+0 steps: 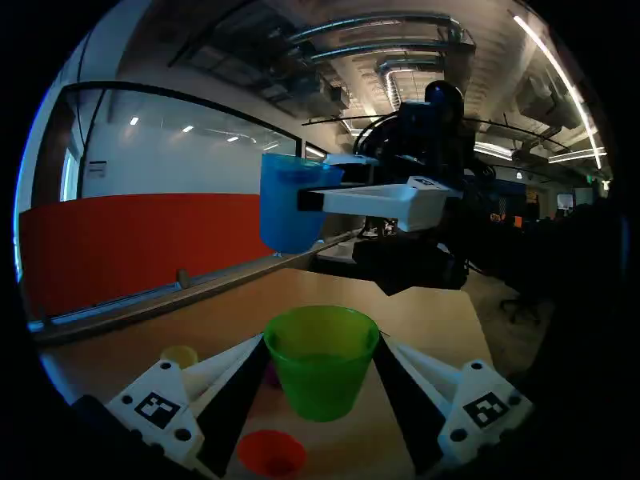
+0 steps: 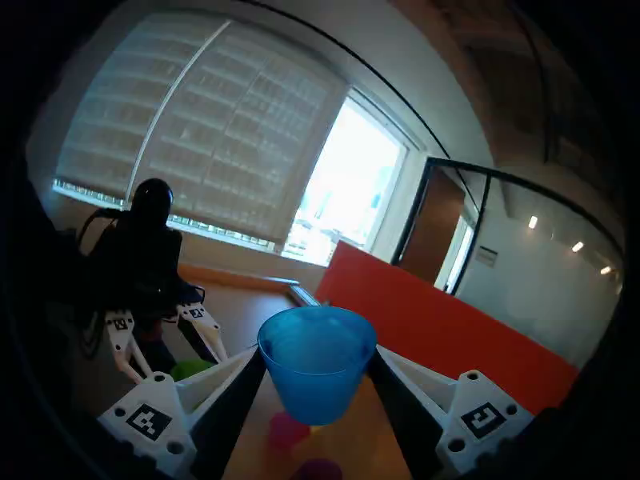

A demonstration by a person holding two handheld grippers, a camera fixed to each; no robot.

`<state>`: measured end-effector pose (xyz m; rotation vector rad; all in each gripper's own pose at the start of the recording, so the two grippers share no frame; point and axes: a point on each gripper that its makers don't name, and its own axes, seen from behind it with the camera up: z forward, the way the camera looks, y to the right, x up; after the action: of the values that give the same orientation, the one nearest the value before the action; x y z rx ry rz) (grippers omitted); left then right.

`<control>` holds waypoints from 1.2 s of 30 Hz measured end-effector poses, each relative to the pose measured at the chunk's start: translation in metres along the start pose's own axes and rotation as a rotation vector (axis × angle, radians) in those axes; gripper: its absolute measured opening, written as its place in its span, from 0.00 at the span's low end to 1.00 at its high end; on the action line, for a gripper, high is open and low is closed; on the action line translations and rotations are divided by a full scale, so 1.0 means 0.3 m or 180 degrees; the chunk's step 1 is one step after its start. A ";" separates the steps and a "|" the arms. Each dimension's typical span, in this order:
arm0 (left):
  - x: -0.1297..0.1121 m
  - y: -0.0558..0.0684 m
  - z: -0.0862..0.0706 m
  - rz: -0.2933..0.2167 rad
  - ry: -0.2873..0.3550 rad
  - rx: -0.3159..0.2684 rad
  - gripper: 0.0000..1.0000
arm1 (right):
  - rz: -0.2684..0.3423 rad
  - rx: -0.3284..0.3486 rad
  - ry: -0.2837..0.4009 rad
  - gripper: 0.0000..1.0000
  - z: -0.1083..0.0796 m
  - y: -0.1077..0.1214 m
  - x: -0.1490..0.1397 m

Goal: Pour water

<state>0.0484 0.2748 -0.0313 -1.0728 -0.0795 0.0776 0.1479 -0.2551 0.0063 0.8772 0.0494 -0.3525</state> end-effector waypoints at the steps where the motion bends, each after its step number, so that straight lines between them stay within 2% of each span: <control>1: 0.002 0.000 -0.001 0.0004 -0.0001 0.0003 0.87 | 0.0093 0.0006 -0.0004 0.89 0.000 0.002 -0.002; 8: 0.009 0.002 -0.009 0.0013 -0.0016 0.0014 0.87 | 0.0722 0.0064 -0.0006 0.89 -0.002 0.011 -0.023; 12: 0.004 -0.001 -0.014 0.0010 -0.0042 0.0031 0.87 | 0.0932 0.0096 0.0004 0.89 -0.009 0.016 -0.032; 15: -0.001 -0.006 -0.019 0.0018 -0.0079 0.0046 0.87 | 0.0978 0.0099 -0.0034 0.89 -0.015 0.017 -0.048; 24: -0.048 -0.001 -0.032 0.0034 -0.0257 0.0043 0.87 | 0.0933 0.0101 -0.0237 0.89 -0.030 0.000 -0.134; 36: -0.164 0.051 -0.038 0.0066 -0.0671 -0.0083 0.87 | 0.0935 0.0147 -0.0445 0.89 -0.050 -0.028 -0.244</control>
<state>0.0001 0.2669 -0.0515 -1.0889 -0.2600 0.2088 0.0779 -0.2279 0.0041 0.8891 -0.2160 -0.1396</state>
